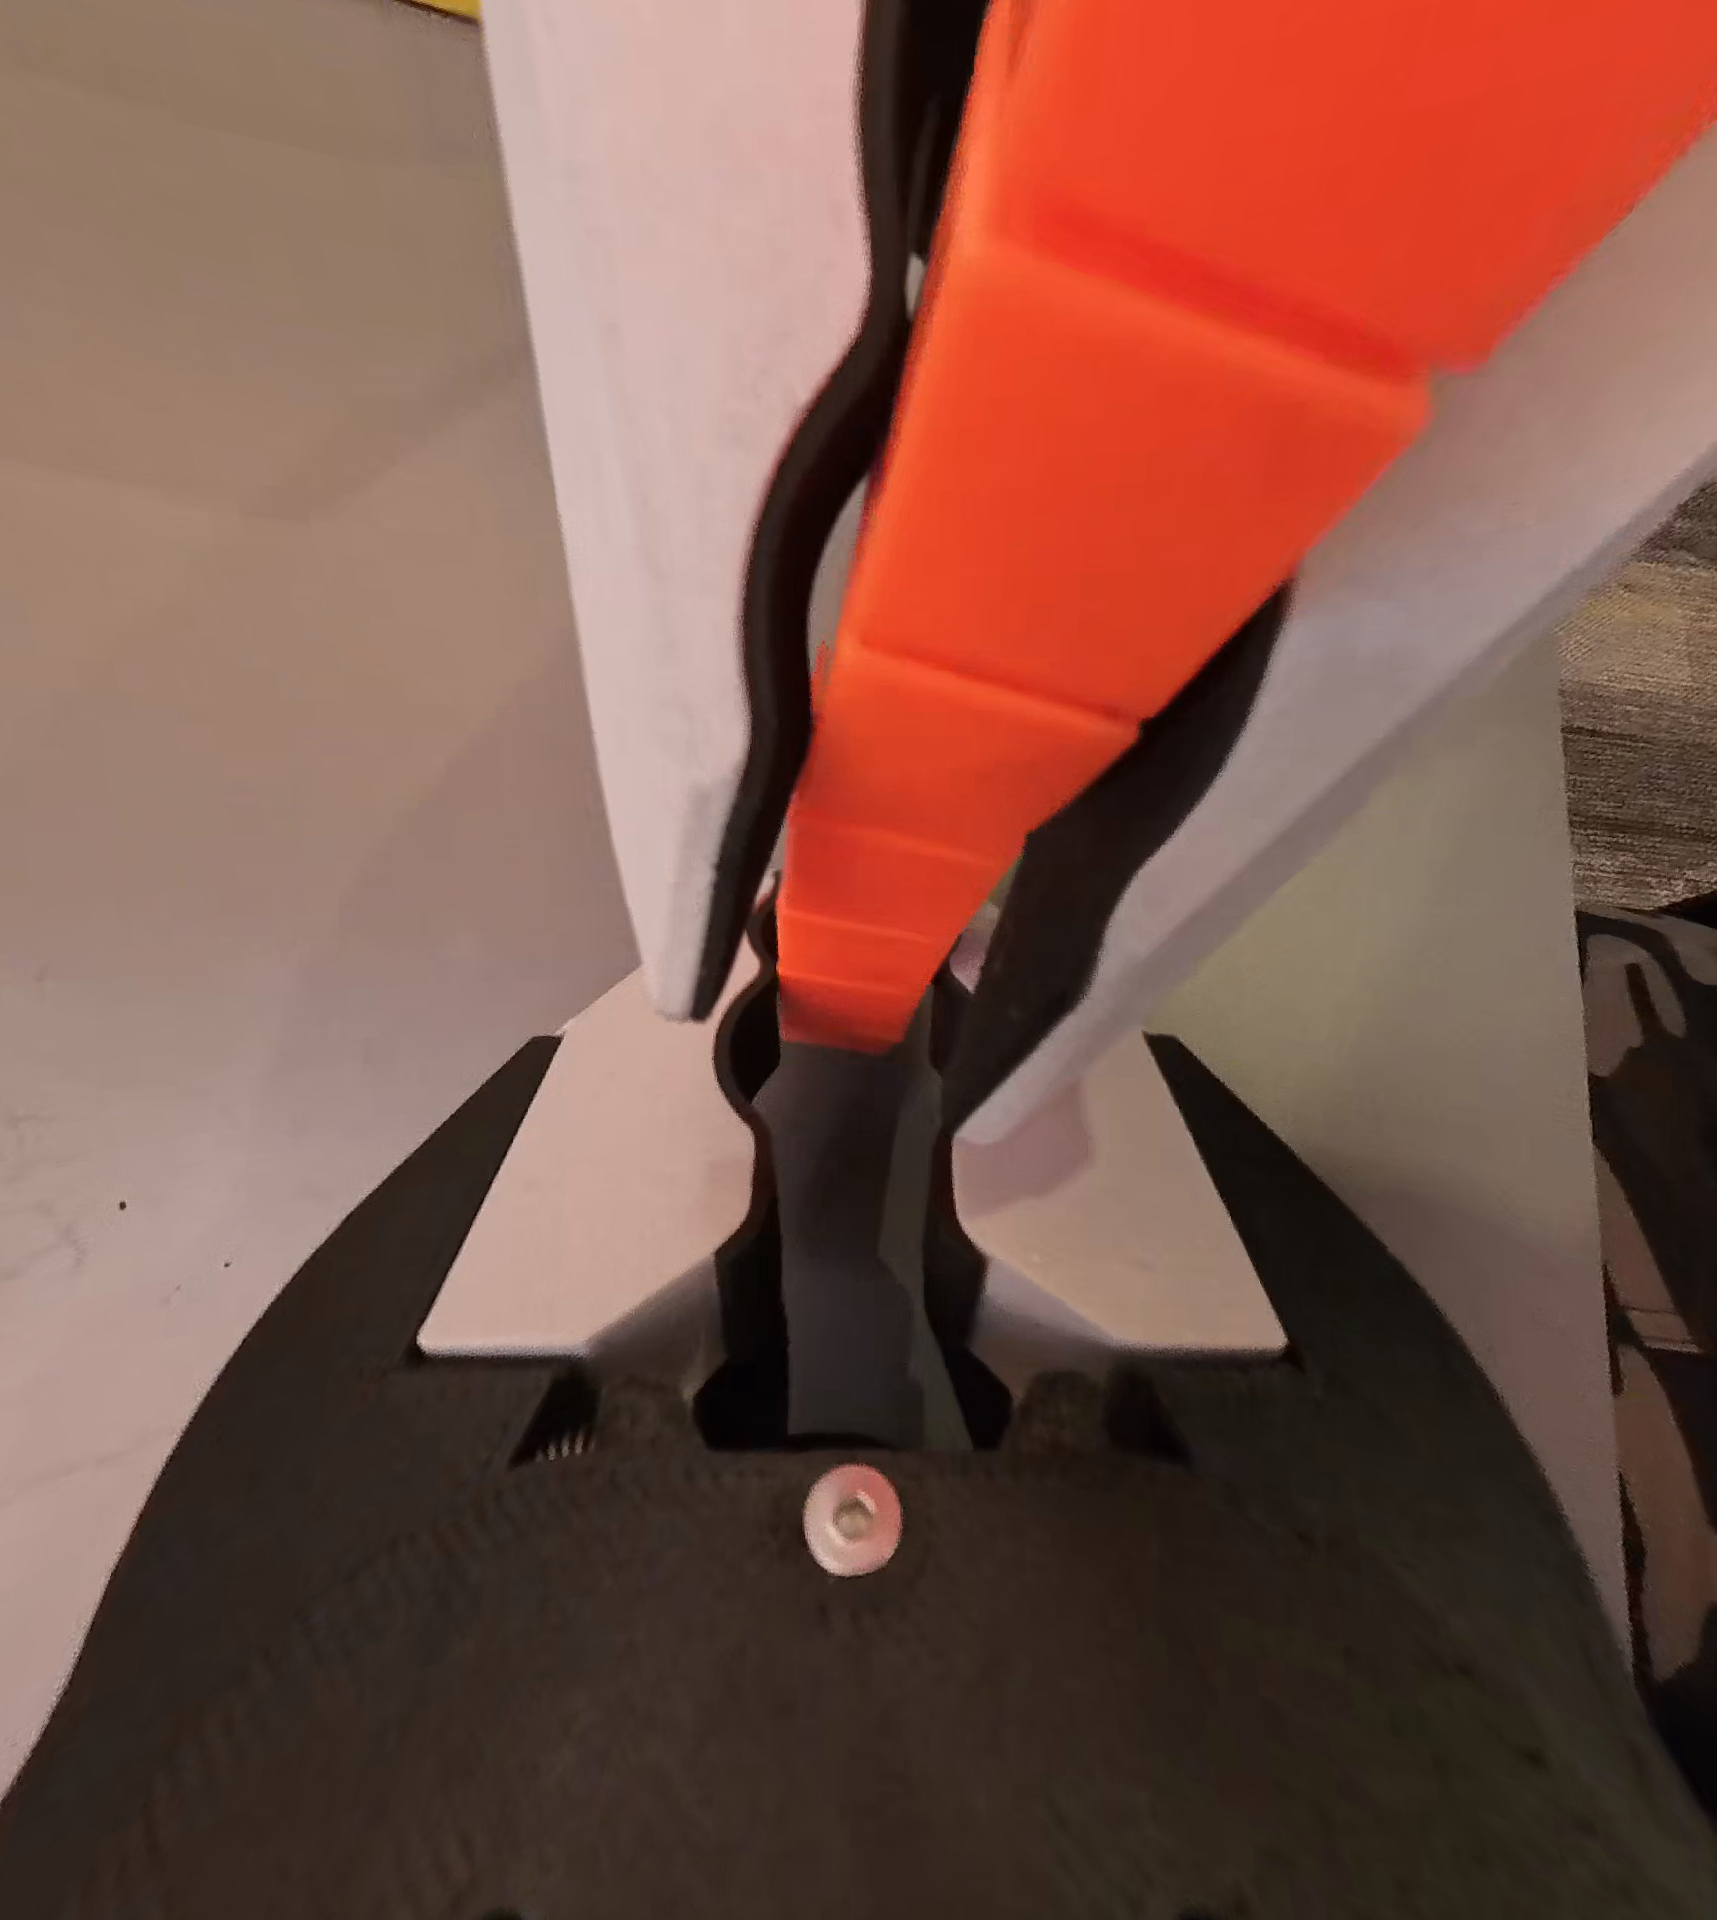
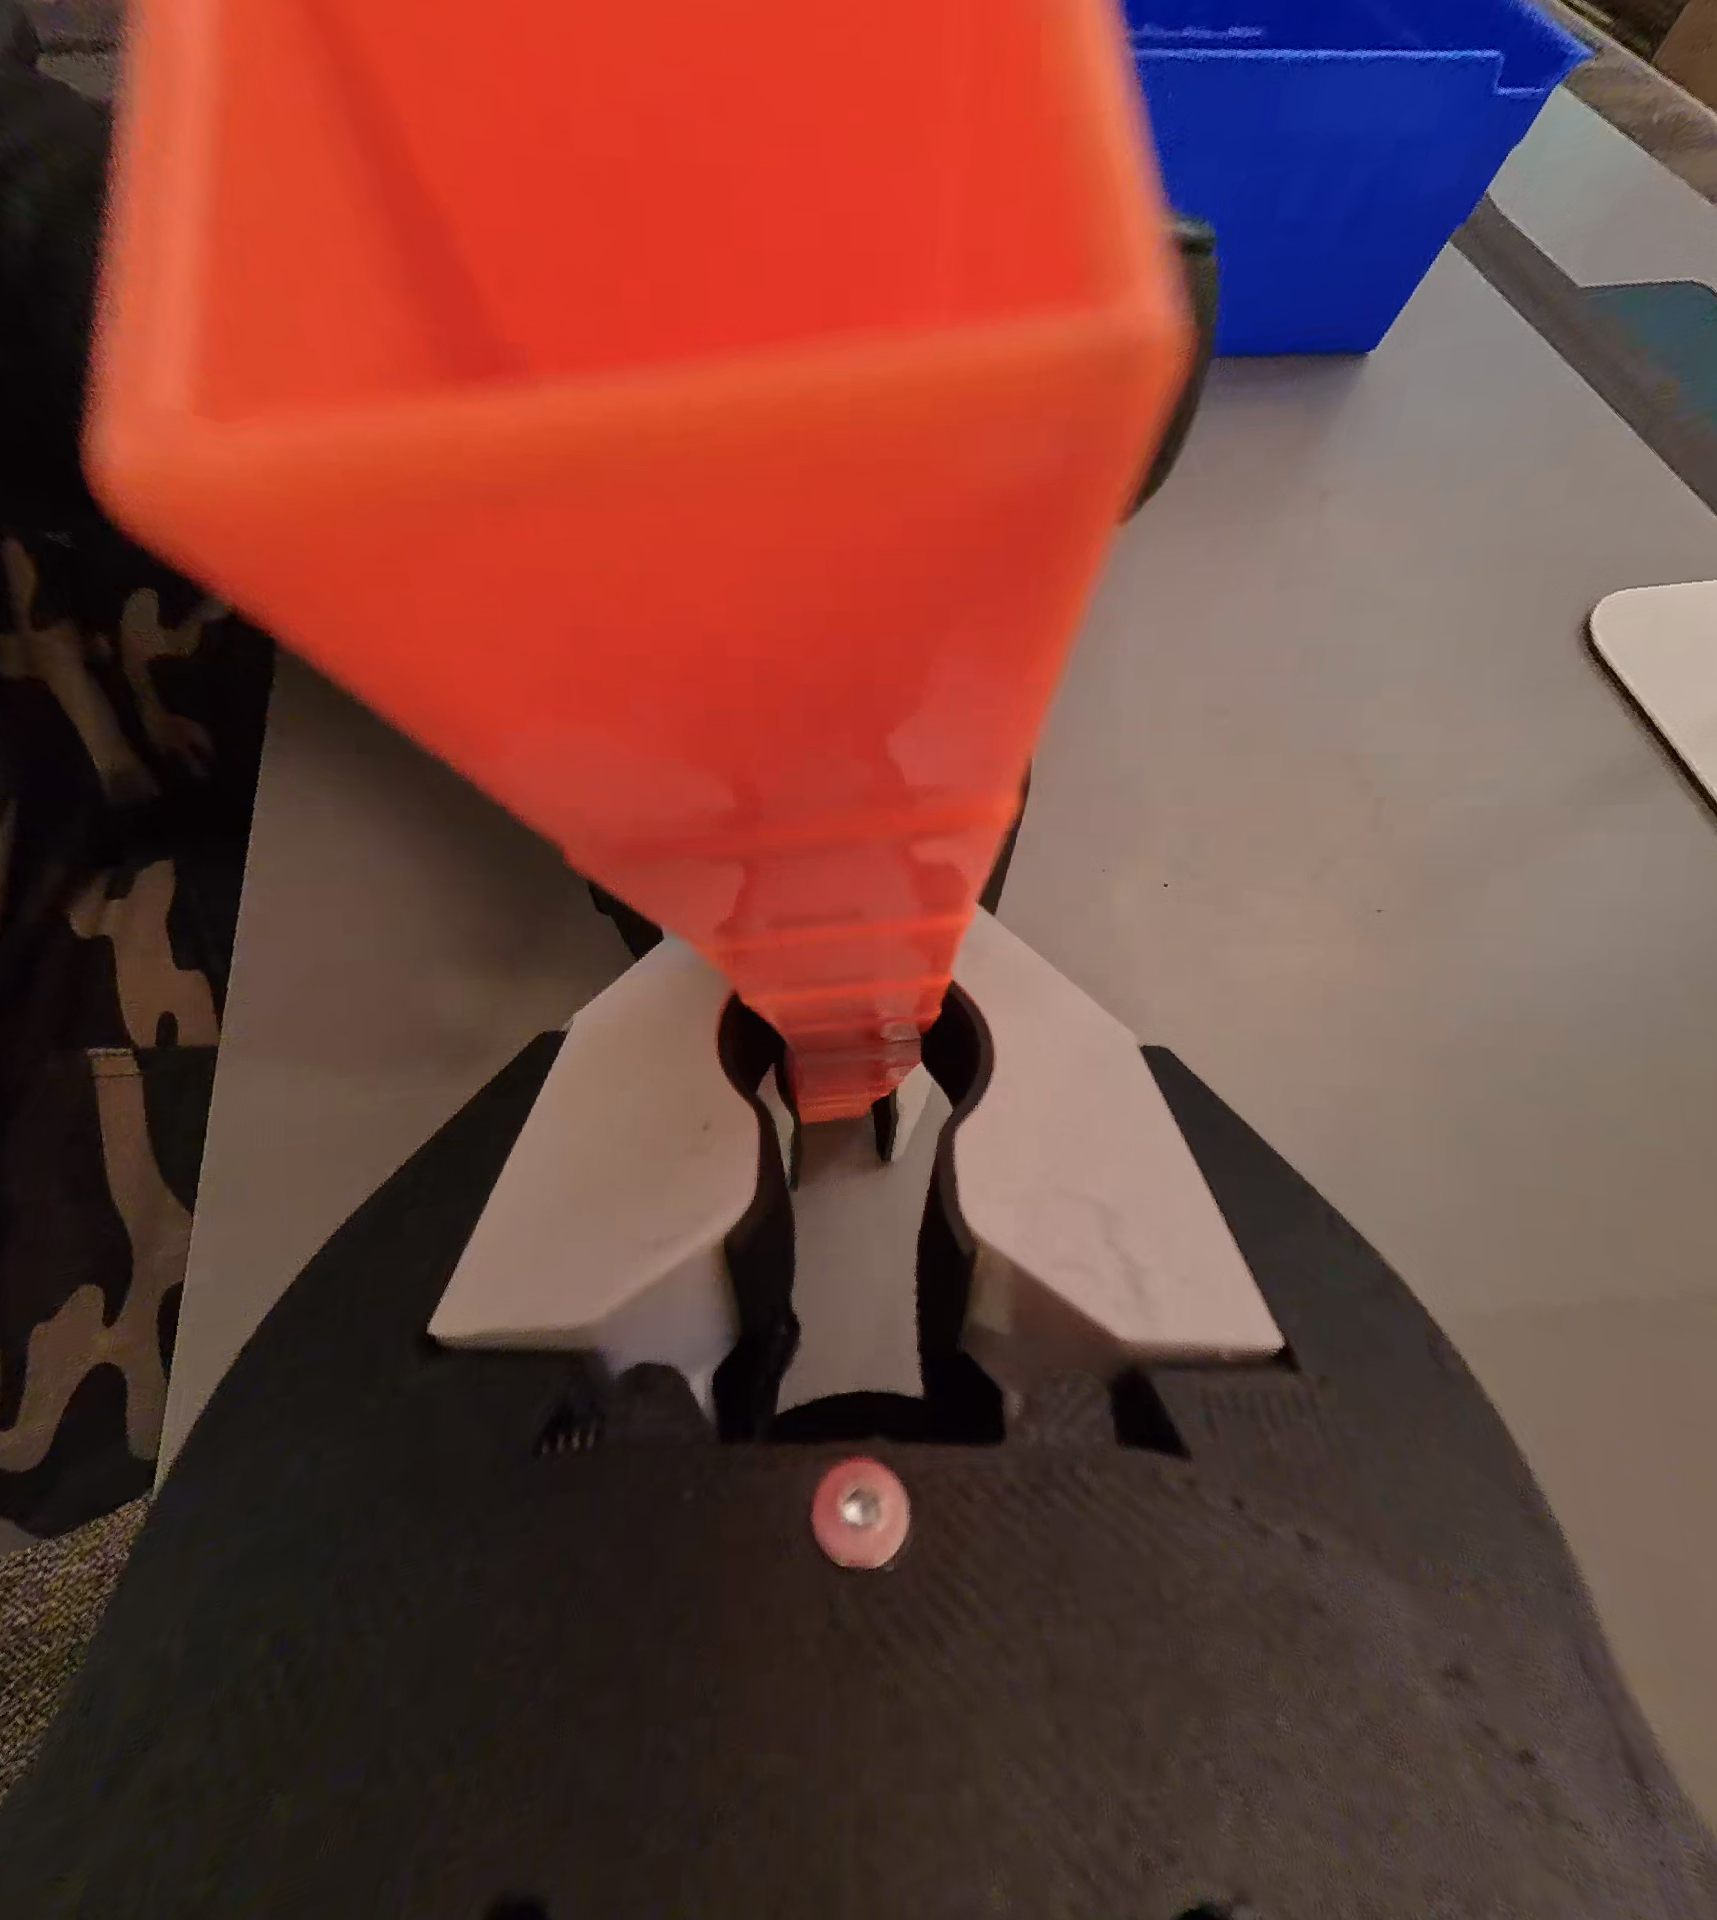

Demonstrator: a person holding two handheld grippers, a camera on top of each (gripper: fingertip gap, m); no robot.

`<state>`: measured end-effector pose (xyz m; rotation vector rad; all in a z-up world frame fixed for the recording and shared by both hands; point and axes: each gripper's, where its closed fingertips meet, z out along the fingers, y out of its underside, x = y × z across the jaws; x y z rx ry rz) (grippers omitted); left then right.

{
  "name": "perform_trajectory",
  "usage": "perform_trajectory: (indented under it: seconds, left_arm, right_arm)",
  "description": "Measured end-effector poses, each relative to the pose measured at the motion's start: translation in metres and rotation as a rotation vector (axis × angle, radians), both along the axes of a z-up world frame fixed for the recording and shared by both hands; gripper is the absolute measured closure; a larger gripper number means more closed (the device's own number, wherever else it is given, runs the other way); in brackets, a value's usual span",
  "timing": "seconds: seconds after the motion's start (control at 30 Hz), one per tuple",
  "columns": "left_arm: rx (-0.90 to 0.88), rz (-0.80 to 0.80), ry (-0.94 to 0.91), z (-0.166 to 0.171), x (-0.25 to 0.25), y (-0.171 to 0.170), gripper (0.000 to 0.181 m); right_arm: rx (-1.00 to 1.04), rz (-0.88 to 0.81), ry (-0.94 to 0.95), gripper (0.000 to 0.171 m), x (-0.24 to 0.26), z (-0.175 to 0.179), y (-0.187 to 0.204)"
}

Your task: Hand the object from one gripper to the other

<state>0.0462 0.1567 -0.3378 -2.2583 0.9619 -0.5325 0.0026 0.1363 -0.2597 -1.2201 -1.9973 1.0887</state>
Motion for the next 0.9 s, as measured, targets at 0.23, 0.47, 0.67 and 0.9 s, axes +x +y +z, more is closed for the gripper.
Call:
perform_trajectory:
  seconds: [0.23,0.47,0.67,0.9]
  left_arm:
    - [0.020,-0.006,-0.015,-0.001,0.001,0.001,0.159]
    - [0.064,0.039,-0.062,0.012,-0.001,0.005,0.147]
    - [0.169,0.066,-0.157,0.049,-0.005,0.005,0.137]
    - [0.266,0.082,-0.381,0.090,0.000,0.005,0.139]
  right_arm:
    - [0.071,0.007,-0.047,0.152,-0.005,-0.004,-0.004]
    - [-0.056,-0.028,0.040,0.152,-0.003,0.008,0.000]
    - [-0.216,-0.071,0.254,0.152,0.008,0.056,0.018]
    - [-0.430,-0.041,0.465,0.152,0.020,0.103,0.024]
